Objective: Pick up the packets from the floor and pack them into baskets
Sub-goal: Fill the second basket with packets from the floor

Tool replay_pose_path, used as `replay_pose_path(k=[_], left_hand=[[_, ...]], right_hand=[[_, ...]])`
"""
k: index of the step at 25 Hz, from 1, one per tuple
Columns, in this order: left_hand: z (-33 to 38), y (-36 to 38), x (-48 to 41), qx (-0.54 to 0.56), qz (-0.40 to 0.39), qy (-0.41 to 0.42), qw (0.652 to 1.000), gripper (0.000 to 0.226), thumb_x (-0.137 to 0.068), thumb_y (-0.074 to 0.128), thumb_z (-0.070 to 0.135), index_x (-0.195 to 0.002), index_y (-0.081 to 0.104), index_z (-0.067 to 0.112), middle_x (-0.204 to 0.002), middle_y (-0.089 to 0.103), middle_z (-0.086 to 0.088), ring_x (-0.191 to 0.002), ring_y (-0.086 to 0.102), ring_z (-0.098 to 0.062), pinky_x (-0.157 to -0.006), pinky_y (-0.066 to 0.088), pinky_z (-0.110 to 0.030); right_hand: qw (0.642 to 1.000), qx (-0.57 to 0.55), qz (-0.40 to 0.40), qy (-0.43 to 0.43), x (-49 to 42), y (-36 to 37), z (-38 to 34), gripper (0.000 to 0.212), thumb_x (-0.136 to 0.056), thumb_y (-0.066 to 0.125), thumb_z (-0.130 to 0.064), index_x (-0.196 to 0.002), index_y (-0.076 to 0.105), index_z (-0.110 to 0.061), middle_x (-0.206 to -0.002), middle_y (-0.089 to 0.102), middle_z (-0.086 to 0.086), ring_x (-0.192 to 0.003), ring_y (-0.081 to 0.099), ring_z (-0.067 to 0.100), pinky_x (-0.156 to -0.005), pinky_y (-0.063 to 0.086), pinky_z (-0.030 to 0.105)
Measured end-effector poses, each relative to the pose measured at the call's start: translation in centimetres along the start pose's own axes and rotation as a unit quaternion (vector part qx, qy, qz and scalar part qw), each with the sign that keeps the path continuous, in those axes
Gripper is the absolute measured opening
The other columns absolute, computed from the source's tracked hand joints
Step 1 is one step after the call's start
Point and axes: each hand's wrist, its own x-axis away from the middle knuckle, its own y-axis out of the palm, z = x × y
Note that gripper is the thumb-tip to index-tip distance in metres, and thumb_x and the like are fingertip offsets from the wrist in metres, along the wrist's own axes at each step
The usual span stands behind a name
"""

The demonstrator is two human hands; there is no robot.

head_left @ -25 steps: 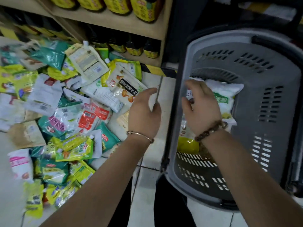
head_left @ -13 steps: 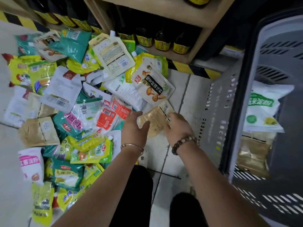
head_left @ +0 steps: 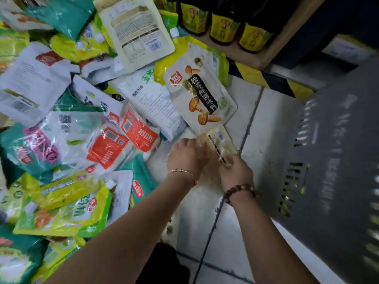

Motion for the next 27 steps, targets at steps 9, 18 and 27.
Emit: replay_pose_path(k=[9,18,27], left_hand=[[-2.2,4.5,-3.4,0.081,-0.022,-0.022,0.996,0.021,-0.087,0.054,0.022,-0.108,0.05,0.021,-0.11,0.058,-0.006,-0.101,0.057,-0.026,-0.085,0.044,-0.035],[-5.3,-0.2,-0.2,0.377,0.03,-0.111,0.919,0.02,-0.08,0.071,0.018,-0.096,0.061,0.02,-0.09,0.065,0.004,-0.09,0.061,-0.019,-0.087,0.05,-0.034],[-9.7,-2.4,2.6,0.555,0.161,-0.17,0.799,0.018,-0.078,0.071,0.005,-0.085,0.066,0.021,-0.086,0.069,-0.002,-0.088,0.065,-0.026,-0.089,0.052,-0.044]], right_hand=[[0.981,-0.121,0.086,-0.121,-9.2,0.9,-7.0,0.042,-0.091,0.057,-0.013,-0.132,0.048,-0.014,-0.135,0.052,0.006,-0.124,0.049,0.024,-0.1,0.039,0.03],[0.992,0.052,0.022,-0.112,-14.7,-0.4,-11.6,0.119,-0.06,0.084,-0.045,-0.149,0.011,-0.017,-0.151,0.027,0.013,-0.139,0.027,0.032,-0.111,0.027,0.049],[0.984,-0.129,0.079,-0.092,-9.3,0.0,-7.6,0.046,-0.073,0.079,-0.024,-0.111,0.065,-0.004,-0.114,0.066,0.014,-0.103,0.062,0.028,-0.086,0.049,0.033]])
